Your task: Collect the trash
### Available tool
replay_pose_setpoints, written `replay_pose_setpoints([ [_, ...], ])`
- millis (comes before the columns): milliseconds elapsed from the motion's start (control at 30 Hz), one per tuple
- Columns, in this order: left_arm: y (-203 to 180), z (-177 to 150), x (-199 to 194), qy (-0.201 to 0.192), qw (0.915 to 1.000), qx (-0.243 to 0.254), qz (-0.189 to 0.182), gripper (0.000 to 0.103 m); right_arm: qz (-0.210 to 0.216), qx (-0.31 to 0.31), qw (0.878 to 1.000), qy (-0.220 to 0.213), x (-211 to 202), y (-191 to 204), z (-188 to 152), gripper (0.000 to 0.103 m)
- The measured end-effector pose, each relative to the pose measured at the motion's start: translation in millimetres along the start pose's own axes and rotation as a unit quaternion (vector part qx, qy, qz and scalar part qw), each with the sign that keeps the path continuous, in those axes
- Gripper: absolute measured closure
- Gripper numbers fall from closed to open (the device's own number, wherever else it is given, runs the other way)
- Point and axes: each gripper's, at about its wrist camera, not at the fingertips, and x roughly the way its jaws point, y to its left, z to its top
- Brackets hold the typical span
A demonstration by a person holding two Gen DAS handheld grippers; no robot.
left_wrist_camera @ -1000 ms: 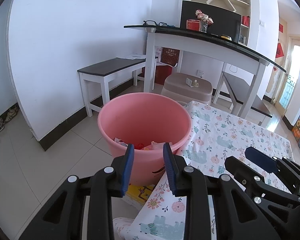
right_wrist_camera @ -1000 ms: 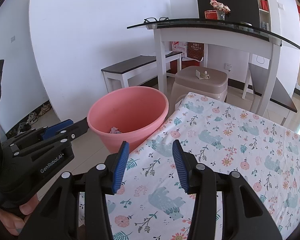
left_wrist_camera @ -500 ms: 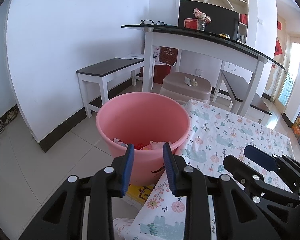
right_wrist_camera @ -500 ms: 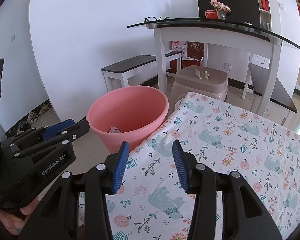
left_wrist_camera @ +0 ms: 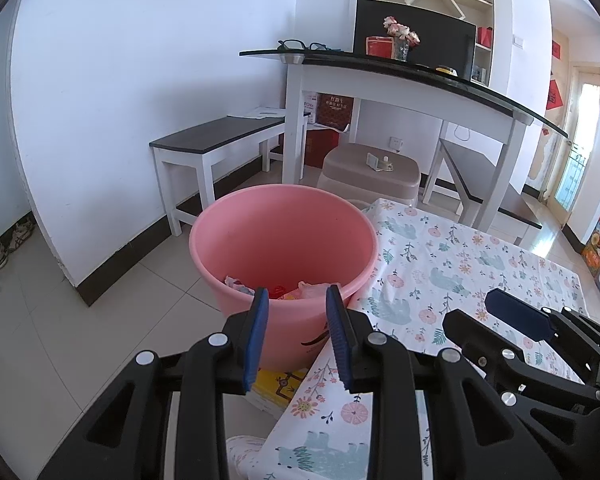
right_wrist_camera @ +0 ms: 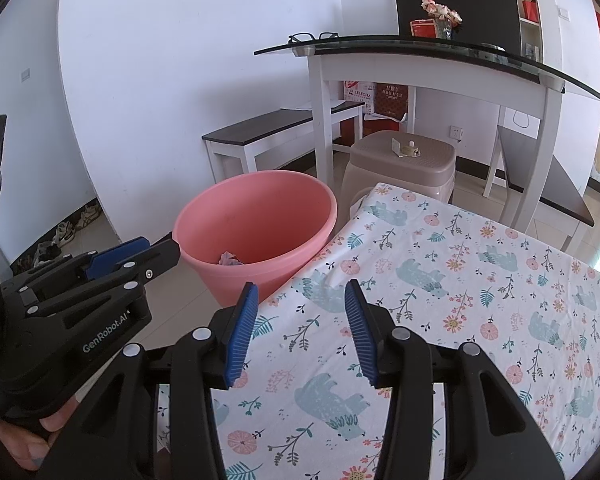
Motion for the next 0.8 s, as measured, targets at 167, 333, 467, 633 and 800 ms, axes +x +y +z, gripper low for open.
replay_pose_setpoints([
  [167, -1.9, -0.2, -0.7, -0.001, 1.0, 0.001, -0.001, 0.074, 0.0, 0.0, 1.0, 0.0, -0.2, 0.1, 0.1, 0.057],
  [333, -2.1, -0.3, -0.9, -0.002, 1.0, 0.001, 0.001, 0.074, 0.0, 0.0, 1.0, 0.0, -0.4, 0.2, 0.2, 0.057],
  [467, -3.3, 0.8, -0.5, -0.001, 1.0, 0.003, 0.002, 0.074, 0.0, -0.001, 1.0, 0.0, -0.2, 0.7, 0.4, 0.057],
  [633, -3.3, 1.0, -1.1, -0.003, 1.0, 0.005, 0.004, 0.074, 0.001, 0.0, 1.0, 0.002, 0.0, -0.7, -0.7, 0.057],
  [800, -1.4, 1.1, 0.0, -0.003, 1.0, 0.006, 0.007, 0.074, 0.001, 0.0, 1.0, 0.003, 0.5, -1.9, -3.0, 0.057],
])
